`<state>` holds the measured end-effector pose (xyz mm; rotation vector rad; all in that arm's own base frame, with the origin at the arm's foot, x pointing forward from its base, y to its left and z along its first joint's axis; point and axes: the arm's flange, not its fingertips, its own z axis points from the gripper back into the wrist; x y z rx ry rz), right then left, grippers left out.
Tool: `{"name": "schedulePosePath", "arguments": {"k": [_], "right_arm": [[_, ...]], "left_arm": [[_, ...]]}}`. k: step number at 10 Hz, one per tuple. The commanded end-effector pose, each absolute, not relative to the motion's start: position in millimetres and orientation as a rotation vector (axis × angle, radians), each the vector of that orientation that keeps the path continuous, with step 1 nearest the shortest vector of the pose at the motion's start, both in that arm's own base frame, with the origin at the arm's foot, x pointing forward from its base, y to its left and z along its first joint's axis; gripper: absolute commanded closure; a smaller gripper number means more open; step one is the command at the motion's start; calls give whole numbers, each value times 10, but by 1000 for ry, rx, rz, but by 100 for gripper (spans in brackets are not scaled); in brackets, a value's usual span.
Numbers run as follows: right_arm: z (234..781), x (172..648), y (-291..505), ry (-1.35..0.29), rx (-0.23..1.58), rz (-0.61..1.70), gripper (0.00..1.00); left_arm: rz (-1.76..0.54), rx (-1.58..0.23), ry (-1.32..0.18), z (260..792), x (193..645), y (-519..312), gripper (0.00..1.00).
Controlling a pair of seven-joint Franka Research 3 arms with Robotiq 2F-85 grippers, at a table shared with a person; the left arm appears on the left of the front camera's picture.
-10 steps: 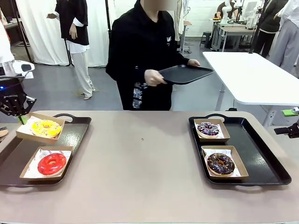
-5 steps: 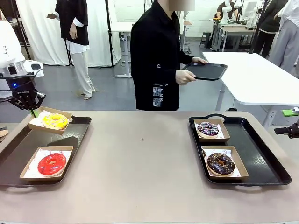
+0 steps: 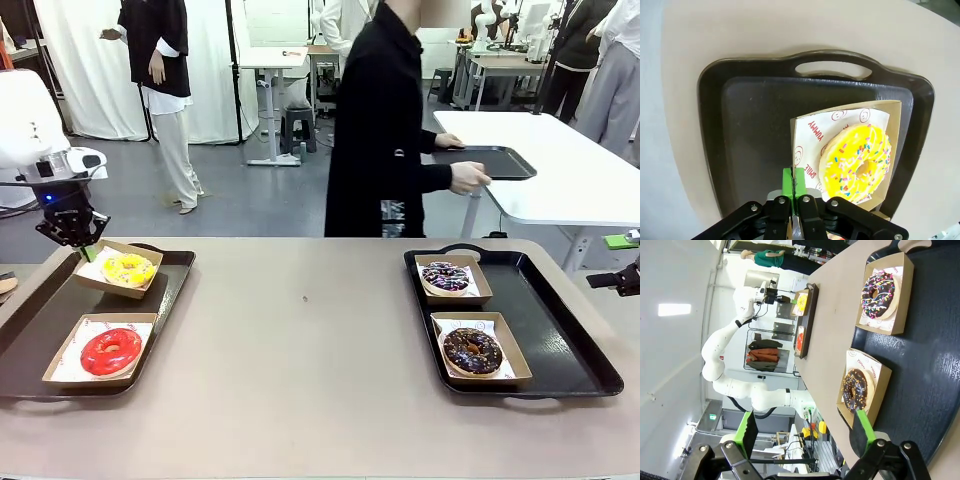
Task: Individually package the donuts and arrange them on the tray.
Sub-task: Place the picked Paper togo box on the Handle tray.
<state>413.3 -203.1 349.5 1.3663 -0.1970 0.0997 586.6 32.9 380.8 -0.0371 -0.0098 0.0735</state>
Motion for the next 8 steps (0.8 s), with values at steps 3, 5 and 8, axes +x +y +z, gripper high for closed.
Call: {"name": "schedulePosePath", "arguments": {"k": [3,5,8], "right_arm": [[3504,4130,-2025,-196,1370,102,0],[3504,4130,-2025,-196,1370,102,0],[3504,4130,-2025,-196,1370,102,0]], "left_arm": [[75,-25,-45,3703,5946,121,99],[78,-32,-51,3681,5956,95,99],[76,-12,-51,3720,5919,103,0]]}}
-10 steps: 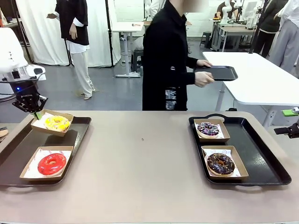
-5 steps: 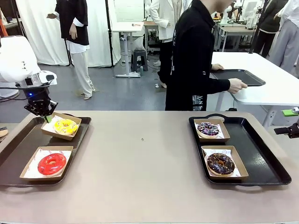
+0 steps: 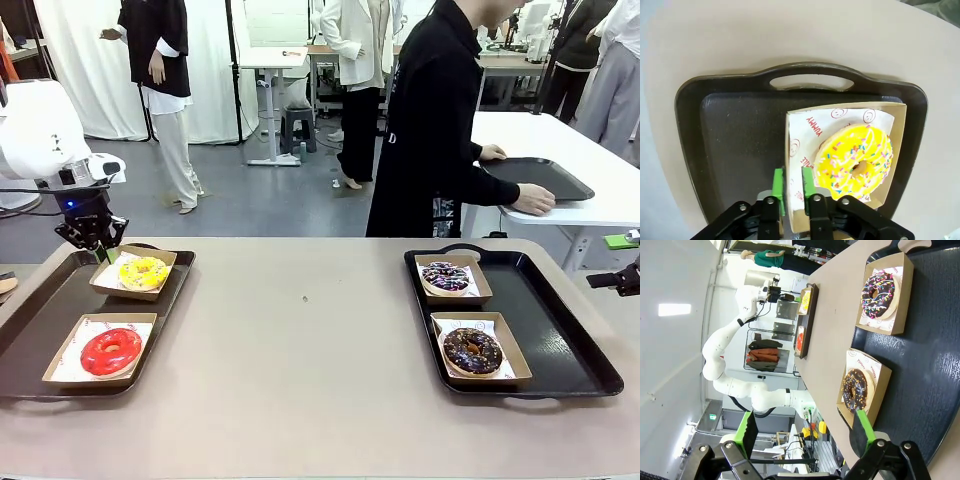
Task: Individually package the donuts and arrange them on the tray.
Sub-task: Place the picked Paper togo box on the Handle tray.
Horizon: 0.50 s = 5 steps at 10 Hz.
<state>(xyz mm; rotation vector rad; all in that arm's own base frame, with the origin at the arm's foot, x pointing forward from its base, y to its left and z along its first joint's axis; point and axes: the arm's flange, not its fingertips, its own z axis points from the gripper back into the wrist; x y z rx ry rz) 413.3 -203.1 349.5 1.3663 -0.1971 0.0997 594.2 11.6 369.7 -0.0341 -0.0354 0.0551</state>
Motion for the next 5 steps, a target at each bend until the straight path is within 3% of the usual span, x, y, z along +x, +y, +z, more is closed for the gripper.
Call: {"name": "schedulePosePath", "arguments": {"k": [1,2,4,5], "right_arm": [[3504,4130,-2025,-196,1370,102,0],[3504,4130,-2025,-196,1370,102,0],[3504,4130,-2025,-196,1370,102,0],[3504,4130,-2025,-196,1370,102,0]], "left_arm": [[73,-7,-53,3755,5898,108,37],[64,-2,-59,3818,5856,112,0],[45,-9,-72,3975,5699,109,0],[38,-22,-57,4048,5589,103,39]]}}
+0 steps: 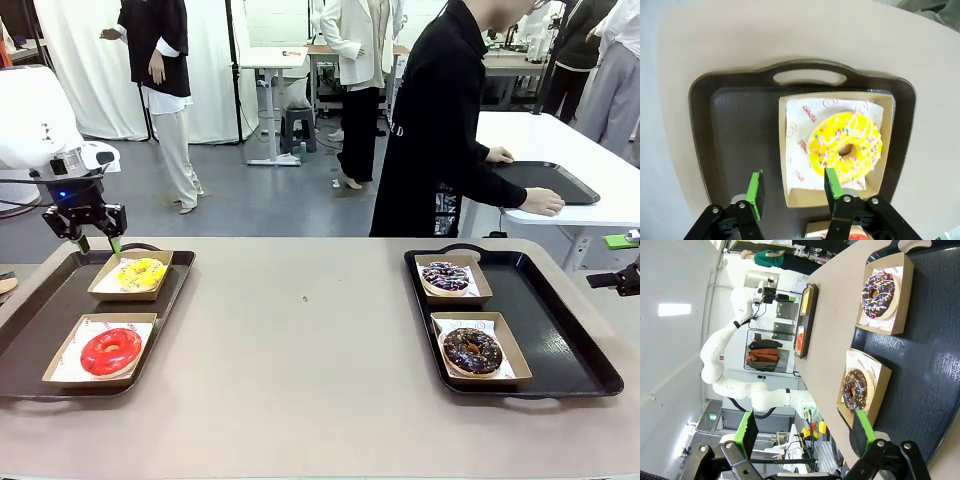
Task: Individually package the donuts and arrange them on the tray.
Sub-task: Place the picked Paper togo box on the Handle tray.
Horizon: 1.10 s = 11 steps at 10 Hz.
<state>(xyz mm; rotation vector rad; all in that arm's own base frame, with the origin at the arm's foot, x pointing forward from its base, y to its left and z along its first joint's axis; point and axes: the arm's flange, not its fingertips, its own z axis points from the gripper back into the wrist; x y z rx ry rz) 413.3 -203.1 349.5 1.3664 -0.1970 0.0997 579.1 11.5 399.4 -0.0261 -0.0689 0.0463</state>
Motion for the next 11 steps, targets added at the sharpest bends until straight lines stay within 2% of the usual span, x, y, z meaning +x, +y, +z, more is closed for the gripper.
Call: {"name": "schedulePosePath", "arguments": {"k": [1,2,3,7,10,11], "right_arm": [[3504,4130,-2025,-196,1370,102,0],[3504,4130,-2025,-196,1370,102,0],[3504,4130,-2025,-196,1370,102,0],[3504,4130,-2025,-196,1370,102,0],[3504,4130,-2025,-196,1370,102,0],[3504,4130,-2025,-196,1370,102,0]], "left_arm": [[16,-33,-44,4139,5453,88,31],[-7,-37,-48,4196,5322,69,19],[-26,-41,-56,4232,5184,41,15],[-89,-20,-91,4227,4637,-31,15],[-70,-58,-89,4028,4544,31,15],[-61,-27,-65,4183,4605,-38,15]]}}
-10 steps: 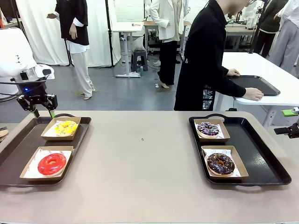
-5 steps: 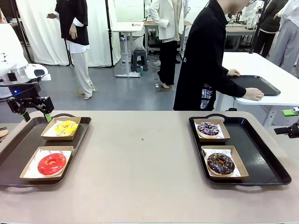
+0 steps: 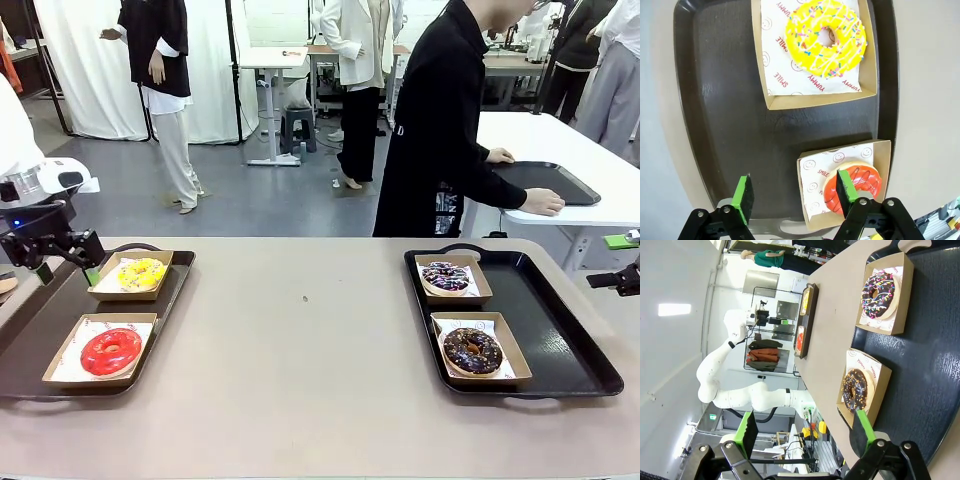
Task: Individually package the donuts and arrange them on the tray.
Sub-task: Place the picked Paper togo box on the Handle tray.
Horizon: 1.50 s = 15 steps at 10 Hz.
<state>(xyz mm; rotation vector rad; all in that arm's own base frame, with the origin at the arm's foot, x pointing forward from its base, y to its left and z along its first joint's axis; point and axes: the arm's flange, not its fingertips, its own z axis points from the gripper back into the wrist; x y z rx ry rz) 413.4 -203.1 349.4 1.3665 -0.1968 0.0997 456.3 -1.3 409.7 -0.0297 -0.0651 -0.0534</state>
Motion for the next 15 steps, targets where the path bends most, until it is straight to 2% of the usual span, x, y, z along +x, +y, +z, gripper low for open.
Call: {"name": "schedulePosePath", "arguments": {"k": [1,15], "right_arm": [[3504,4130,-2025,-196,1370,102,0],[3504,4130,-2025,-196,1370,102,0]], "left_arm": [[-61,-27,-65,4183,4605,-38,15],[-61,-27,-65,4183,4605,-38,15]]}}
